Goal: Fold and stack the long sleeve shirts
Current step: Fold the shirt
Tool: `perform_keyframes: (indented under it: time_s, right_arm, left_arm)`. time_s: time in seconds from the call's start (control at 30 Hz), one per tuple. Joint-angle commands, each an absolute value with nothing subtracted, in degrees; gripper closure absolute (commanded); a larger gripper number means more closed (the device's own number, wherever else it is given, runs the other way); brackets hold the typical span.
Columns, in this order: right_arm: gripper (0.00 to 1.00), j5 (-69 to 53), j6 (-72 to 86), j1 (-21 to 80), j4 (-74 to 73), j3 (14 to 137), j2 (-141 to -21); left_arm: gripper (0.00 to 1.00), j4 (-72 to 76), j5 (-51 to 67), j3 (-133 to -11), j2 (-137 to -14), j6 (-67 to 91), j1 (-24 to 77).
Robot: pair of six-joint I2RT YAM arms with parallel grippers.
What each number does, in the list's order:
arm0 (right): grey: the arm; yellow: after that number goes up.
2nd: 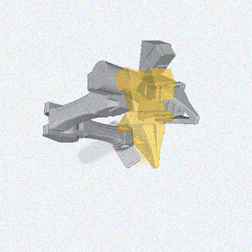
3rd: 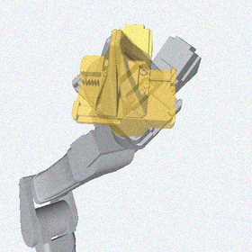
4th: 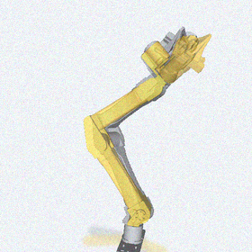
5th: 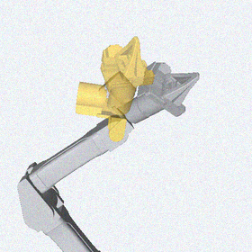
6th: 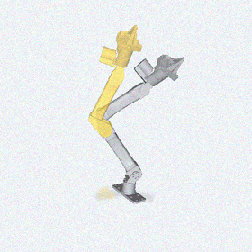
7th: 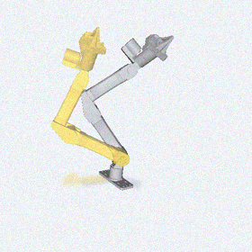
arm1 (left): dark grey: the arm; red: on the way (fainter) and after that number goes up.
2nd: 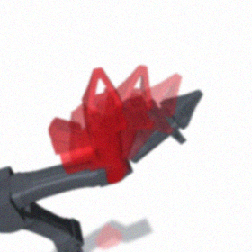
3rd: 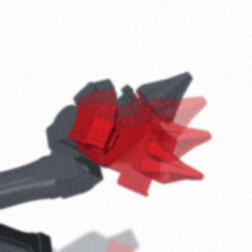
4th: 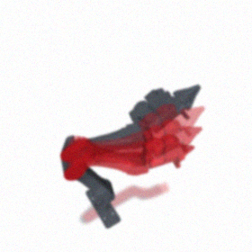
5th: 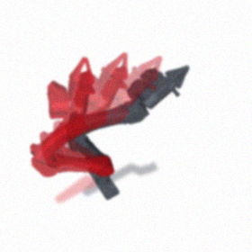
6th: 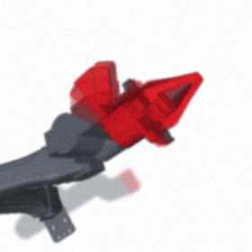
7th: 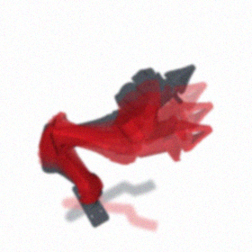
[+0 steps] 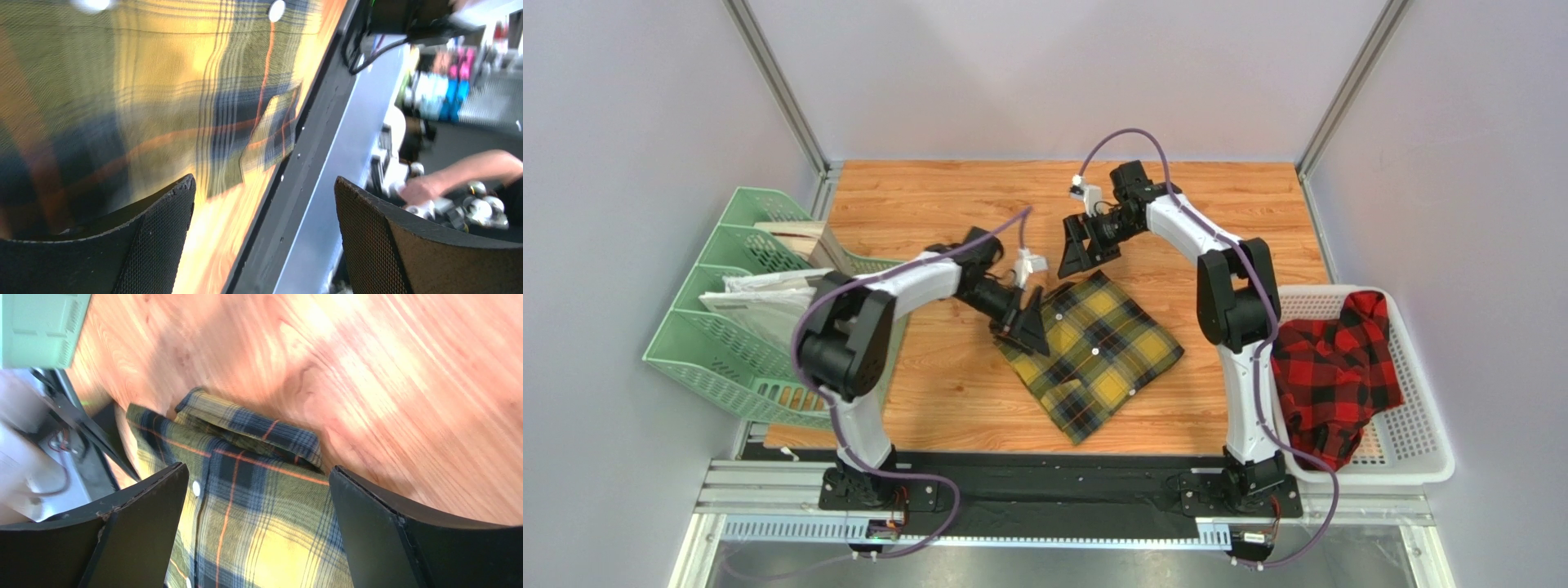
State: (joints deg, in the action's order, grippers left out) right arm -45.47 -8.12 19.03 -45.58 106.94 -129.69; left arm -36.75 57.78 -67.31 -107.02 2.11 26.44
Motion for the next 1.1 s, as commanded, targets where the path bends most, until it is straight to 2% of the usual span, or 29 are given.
perform_keyframes:
  time_s: [0.0, 0.13, 0.4, 0.7, 1.07]
  right_arm:
    - [0.09, -44.1, -16.8, 18.4, -48.3, 104.5, -117.7]
    - [0.11, -39.7, -18.8, 20.0, -50.0, 94.0, -107.4]
    - [0.19, -32.8, -19.9, 20.5, -57.7, 81.9, -99.9]
    - [0.27, -31.4, -18.7, 20.6, -58.8, 81.3, -107.5]
    - [0.29, -29.9, -19.3, 20.5, -57.6, 83.4, -112.8]
  left_arm:
    - [0.11, -31.5, 54.2, -69.6, -97.0, 3.9, 15.3]
    - [0.10, -39.8, 47.7, -79.9, -104.7, -2.1, 14.3]
    - [0.16, -48.0, 53.3, -95.4, -122.7, -6.1, 15.1]
    - [0.17, -50.9, 57.6, -98.3, -130.4, -6.3, 18.2]
    - [0.19, -49.5, 57.6, -100.8, -136.3, -1.8, 19.3]
